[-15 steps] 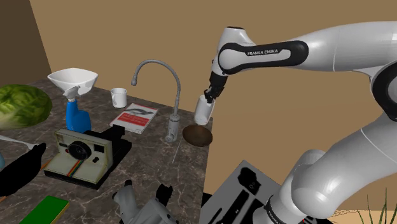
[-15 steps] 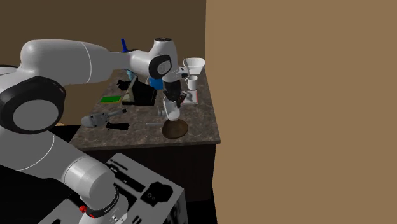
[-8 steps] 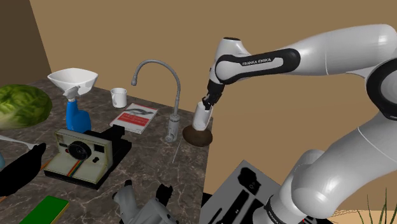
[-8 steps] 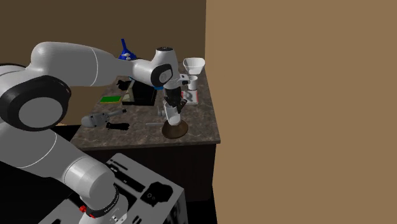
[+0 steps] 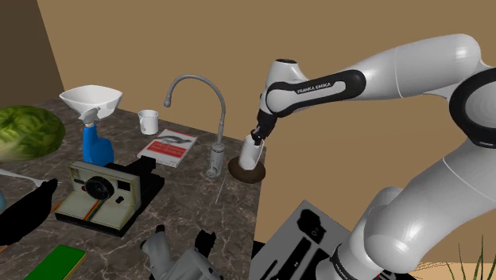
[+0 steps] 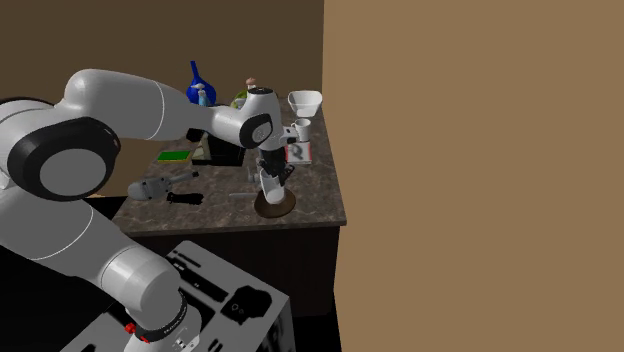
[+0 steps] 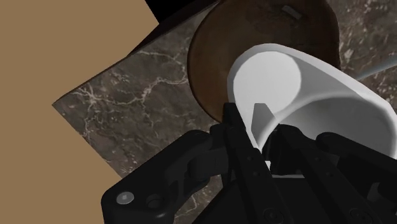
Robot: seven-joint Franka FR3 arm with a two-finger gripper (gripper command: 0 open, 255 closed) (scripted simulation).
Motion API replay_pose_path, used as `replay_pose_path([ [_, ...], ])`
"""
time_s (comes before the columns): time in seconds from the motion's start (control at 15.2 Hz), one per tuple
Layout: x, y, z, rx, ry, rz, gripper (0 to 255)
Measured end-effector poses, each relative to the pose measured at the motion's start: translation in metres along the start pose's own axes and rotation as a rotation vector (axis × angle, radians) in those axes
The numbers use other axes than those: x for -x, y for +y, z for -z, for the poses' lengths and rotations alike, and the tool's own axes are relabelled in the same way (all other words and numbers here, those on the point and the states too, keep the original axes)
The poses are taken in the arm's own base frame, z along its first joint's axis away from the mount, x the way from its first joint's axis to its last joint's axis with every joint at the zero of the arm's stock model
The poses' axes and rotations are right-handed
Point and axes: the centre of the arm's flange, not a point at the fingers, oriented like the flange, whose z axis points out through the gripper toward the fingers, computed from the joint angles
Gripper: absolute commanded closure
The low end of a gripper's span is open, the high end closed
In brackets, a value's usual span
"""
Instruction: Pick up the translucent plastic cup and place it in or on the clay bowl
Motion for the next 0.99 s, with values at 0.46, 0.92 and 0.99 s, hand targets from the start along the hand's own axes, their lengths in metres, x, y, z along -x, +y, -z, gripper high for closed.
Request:
replay_pose_path([
  [0.46, 0.000, -0.001, -0.001, 0.000, 0.001, 0.000, 0],
  [0.92, -0.002, -0.001, 0.015, 0.000, 0.002, 0.000, 0],
  [0.99, -0.004, 0.000, 0.026, 0.000, 0.002, 0.000, 0],
])
